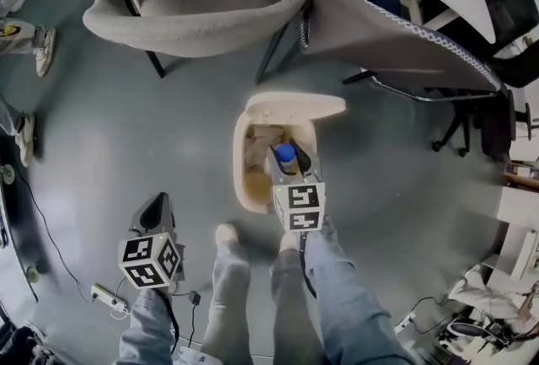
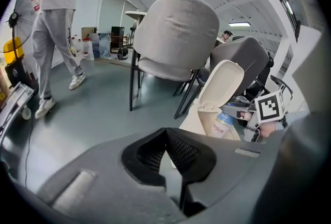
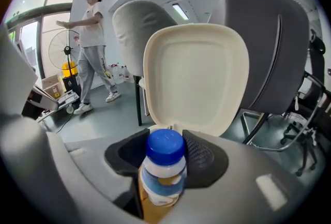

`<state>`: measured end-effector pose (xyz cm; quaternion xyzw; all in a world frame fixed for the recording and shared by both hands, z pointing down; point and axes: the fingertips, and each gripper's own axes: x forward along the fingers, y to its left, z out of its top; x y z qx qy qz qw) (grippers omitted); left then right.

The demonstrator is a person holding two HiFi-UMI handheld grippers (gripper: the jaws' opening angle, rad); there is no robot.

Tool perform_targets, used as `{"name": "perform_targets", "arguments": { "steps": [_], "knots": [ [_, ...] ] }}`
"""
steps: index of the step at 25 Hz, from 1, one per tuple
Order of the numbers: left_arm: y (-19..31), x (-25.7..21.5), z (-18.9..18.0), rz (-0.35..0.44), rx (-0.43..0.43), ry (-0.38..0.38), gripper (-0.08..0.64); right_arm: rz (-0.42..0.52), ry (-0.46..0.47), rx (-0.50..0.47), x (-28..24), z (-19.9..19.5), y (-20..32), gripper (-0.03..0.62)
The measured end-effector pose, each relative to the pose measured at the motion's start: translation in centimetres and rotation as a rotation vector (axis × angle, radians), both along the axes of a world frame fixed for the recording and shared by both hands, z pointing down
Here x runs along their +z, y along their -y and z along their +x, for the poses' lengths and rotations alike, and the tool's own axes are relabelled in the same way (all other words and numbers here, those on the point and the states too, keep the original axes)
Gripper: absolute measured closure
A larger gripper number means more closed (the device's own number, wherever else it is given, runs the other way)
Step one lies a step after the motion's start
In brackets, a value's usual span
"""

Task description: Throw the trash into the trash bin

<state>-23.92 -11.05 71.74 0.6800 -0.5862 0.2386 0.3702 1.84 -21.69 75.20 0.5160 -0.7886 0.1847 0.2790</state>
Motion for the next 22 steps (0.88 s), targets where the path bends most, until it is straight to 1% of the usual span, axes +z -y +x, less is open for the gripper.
{"name": "perform_targets", "arguments": {
  "steps": [6,10,11,12,14,22],
  "knots": [
    [0.7,0.3,-0.8,-0.004,-0.005,0.004,0.549,-0.001,-0.014,0.027,1.8,0.4,1.3,0.393],
    [1.1,0.2,-0.8,-0.005,-0.015,0.002,0.549,0.022,0.023,0.012,1.7,0.0,1.6,0.391],
    [1.1,0.2,-0.7,-0.006,-0.015,-0.001,0.551,0.025,0.04,0.008,1.7,-0.2,1.6,0.378],
    [1.1,0.3,-0.6,-0.007,-0.015,-0.003,0.55,0.027,0.055,0.006,1.7,-0.3,1.6,0.348],
    [0.9,0.4,-0.3,-0.01,-0.013,-0.007,0.549,0.027,0.067,0.005,1.5,-0.2,1.6,0.347],
    [0.7,0.6,0.6,-0.003,-0.016,-0.01,0.549,0.026,0.067,0.041,0.4,2.3,1.0,0.347]
  ]
}}
